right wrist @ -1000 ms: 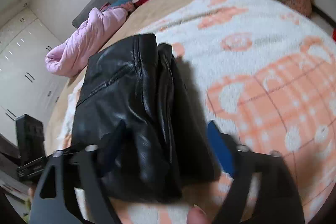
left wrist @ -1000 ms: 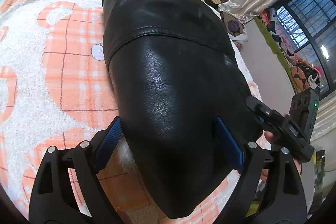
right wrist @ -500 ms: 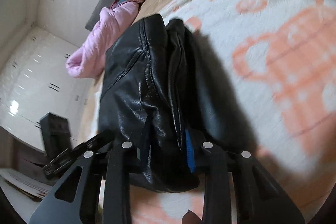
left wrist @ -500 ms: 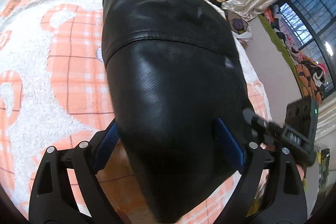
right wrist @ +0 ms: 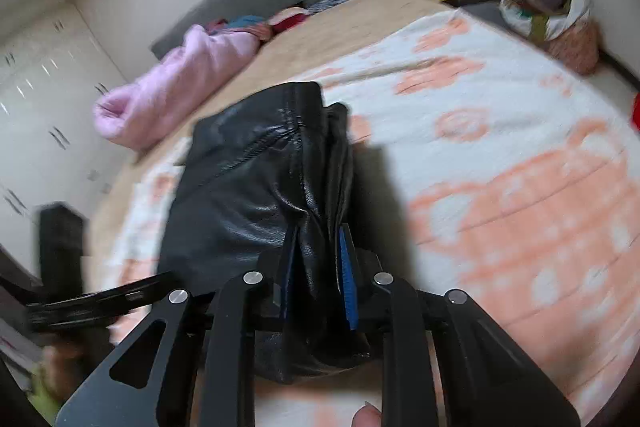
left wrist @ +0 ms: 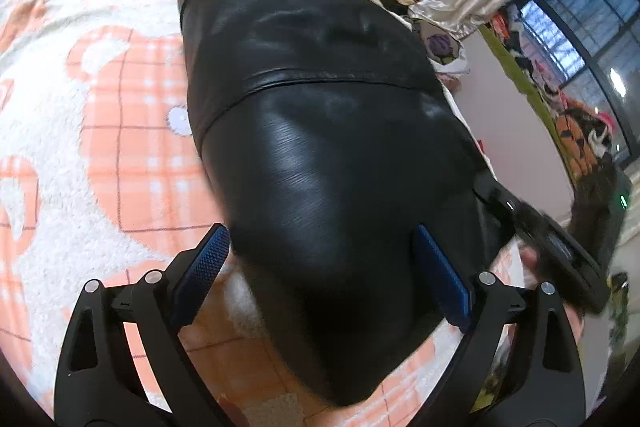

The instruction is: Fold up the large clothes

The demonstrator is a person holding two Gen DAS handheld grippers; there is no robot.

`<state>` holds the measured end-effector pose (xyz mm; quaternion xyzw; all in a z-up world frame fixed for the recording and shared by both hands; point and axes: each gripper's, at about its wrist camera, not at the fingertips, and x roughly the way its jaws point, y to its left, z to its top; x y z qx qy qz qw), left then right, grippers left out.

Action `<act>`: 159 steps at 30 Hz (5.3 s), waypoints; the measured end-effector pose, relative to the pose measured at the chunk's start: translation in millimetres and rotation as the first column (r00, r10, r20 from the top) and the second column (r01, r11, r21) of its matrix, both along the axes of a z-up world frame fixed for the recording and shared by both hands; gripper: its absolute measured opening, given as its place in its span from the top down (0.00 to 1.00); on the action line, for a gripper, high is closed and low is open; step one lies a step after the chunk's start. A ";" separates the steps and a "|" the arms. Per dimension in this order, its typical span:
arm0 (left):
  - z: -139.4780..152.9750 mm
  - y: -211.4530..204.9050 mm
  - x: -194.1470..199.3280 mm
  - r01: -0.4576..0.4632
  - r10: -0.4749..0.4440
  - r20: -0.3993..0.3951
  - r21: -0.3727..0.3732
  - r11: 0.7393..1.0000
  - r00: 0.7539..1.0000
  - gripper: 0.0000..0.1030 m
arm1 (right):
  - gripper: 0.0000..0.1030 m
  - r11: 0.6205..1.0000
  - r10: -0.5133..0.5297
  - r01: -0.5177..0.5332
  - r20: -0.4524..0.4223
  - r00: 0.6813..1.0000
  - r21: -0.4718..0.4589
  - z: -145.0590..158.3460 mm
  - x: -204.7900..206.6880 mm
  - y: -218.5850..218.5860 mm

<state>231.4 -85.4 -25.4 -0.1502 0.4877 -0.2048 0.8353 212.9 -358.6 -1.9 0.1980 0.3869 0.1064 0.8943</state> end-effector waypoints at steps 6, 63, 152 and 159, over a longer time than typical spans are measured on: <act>-13.1 -14.2 -0.9 0.009 -0.009 -0.011 0.038 0.999 1.000 0.15 | 0.37 0.979 -0.015 0.046 -0.155 0.988 0.199 -52.1 6.9 -34.4; -2.3 -2.5 -18.1 0.029 -0.046 0.080 0.199 0.979 0.996 0.14 | 0.66 0.989 0.064 -0.087 -0.183 0.981 -0.120 -34.0 72.7 57.9; 26.1 45.6 -179.2 -0.132 0.067 0.291 0.213 0.968 0.954 0.09 | 0.04 0.940 -0.006 0.051 0.135 0.991 -0.338 6.2 -194.0 96.9; 27.6 45.5 -179.1 -0.130 0.064 0.292 0.211 0.969 0.954 0.09 | 0.04 0.938 -0.006 0.053 0.136 0.991 -0.342 6.3 -194.0 96.9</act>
